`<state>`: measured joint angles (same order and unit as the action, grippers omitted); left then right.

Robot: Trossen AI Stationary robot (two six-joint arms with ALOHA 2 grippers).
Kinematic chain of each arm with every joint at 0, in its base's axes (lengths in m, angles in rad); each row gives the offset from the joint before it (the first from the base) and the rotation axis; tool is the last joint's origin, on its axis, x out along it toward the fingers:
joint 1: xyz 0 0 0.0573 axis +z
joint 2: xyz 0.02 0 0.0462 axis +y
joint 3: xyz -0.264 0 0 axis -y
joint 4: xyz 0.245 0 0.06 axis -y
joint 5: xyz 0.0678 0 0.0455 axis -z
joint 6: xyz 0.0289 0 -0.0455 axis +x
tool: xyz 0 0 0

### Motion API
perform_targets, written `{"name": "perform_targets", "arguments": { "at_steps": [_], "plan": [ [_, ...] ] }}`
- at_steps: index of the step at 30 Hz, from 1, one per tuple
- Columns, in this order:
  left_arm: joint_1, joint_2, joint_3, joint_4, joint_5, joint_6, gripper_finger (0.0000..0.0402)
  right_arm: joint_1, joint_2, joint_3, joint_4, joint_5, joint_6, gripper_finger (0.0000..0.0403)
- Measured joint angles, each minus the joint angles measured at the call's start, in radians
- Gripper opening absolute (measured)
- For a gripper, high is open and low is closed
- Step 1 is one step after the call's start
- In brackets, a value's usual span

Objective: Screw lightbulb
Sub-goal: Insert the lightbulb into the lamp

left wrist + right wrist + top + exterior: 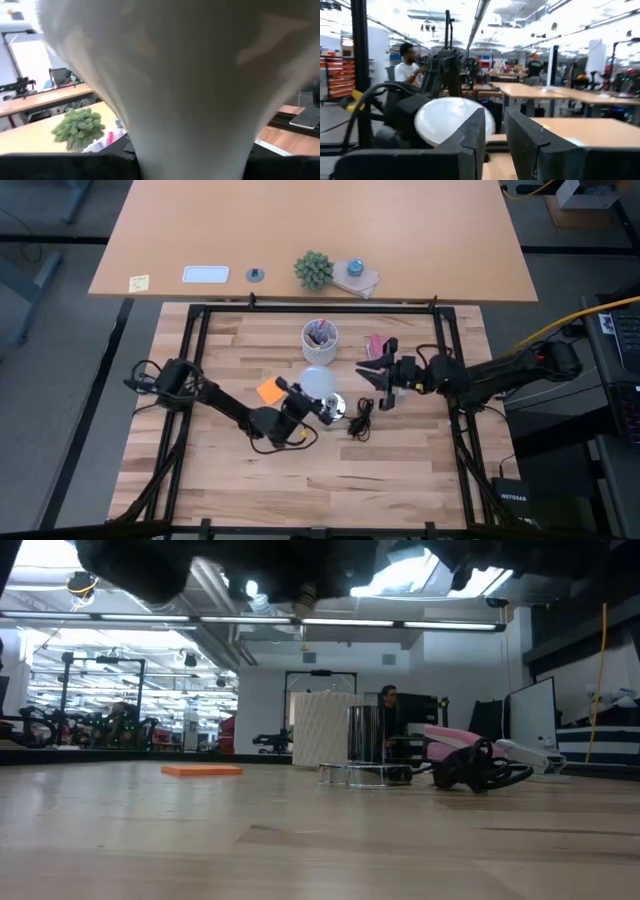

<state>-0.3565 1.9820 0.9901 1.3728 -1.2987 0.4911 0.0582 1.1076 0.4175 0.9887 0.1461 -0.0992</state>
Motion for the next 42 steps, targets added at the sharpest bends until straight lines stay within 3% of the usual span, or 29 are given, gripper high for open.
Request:
{"name": "perform_targets", "arguments": {
  "at_steps": [12, 21, 26, 36, 42],
  "plan": [
    [-0.049, -0.060, -0.001, 0.001, -0.151, 0.000, 0.0135, 0.000, -0.074, 0.002, -0.118, 0.166, -0.051, 0.0076],
    [-0.012, -0.060, -0.001, -0.004, -0.168, -0.019, 0.0125, 0.000, -0.078, 0.002, -0.135, 0.186, -0.071, 0.0076],
    [0.011, -0.060, -0.001, -0.085, -0.168, -0.099, 0.0133, 0.000, -0.078, 0.002, -0.168, 0.187, -0.071, 0.0076],
    [0.018, -0.060, -0.002, -0.540, -0.154, -0.601, 0.0127, 0.000, -0.078, 0.002, -0.200, 0.187, -0.071, 0.0076],
    [0.023, -0.060, -0.002, -0.849, 0.003, -0.983, 0.0138, 0.000, -0.078, 0.002, -0.205, 0.187, -0.071, 0.0076]
  ]
}}
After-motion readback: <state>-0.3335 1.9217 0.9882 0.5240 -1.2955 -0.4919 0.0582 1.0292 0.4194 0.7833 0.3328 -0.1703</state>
